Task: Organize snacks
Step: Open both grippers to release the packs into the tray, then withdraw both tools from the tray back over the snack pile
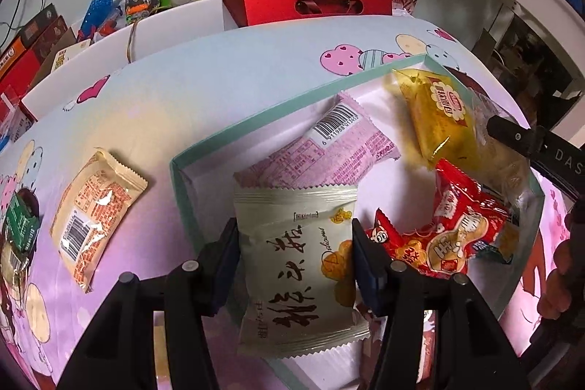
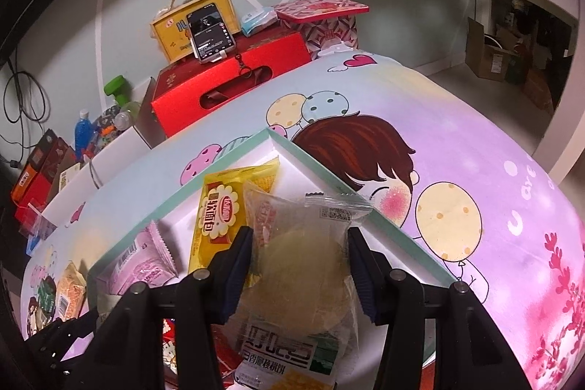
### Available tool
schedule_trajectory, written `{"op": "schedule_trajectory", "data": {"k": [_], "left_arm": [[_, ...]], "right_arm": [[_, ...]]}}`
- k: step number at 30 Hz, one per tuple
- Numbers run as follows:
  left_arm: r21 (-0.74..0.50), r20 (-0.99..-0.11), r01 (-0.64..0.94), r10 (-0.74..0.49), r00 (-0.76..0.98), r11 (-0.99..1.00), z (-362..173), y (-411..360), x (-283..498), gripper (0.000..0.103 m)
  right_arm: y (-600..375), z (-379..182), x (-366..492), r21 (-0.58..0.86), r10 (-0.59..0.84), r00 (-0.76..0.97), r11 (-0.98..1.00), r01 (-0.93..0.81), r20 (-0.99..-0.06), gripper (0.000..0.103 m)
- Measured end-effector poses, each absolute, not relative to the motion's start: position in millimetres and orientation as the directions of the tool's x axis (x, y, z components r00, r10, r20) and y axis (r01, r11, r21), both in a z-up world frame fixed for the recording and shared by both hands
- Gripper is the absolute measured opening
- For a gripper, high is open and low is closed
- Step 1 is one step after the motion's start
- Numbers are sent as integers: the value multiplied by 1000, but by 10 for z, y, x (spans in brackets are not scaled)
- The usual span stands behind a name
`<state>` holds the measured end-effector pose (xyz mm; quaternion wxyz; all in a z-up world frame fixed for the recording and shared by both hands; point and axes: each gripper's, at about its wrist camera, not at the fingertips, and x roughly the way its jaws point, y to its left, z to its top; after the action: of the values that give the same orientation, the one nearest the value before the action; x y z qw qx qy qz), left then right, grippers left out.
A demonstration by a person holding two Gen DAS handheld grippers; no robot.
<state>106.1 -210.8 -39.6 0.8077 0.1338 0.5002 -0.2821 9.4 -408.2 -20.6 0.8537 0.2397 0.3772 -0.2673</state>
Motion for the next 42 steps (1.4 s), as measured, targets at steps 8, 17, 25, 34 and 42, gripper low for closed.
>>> {"op": "schedule_trajectory", "data": {"k": [8, 17, 25, 34, 42], "left_arm": [[-88, -892, 593, -328, 311, 800, -350, -2082, 1018, 61], [-108, -880, 590, -353, 318, 800, -213, -2032, 985, 71], [-95, -868, 586, -355, 347, 804, -160, -2009, 970, 84], [-83, -859, 581, -354, 370, 809, -130, -1960, 978, 90], [-77, -860, 568, -342, 378, 820, -98, -1899, 995, 90]], "right_arm": [[-4119, -229, 81, 224, -257, 561, 729, 647, -787, 76], [-4114, -211, 68, 226, -256, 568, 733, 642, -783, 87], [-4104, -205, 67, 234, -255, 585, 740, 630, -770, 103], [-4098, -194, 73, 238, -253, 593, 744, 624, -764, 103], [-4042, -178, 101, 217, -253, 586, 759, 613, -770, 103]]}}
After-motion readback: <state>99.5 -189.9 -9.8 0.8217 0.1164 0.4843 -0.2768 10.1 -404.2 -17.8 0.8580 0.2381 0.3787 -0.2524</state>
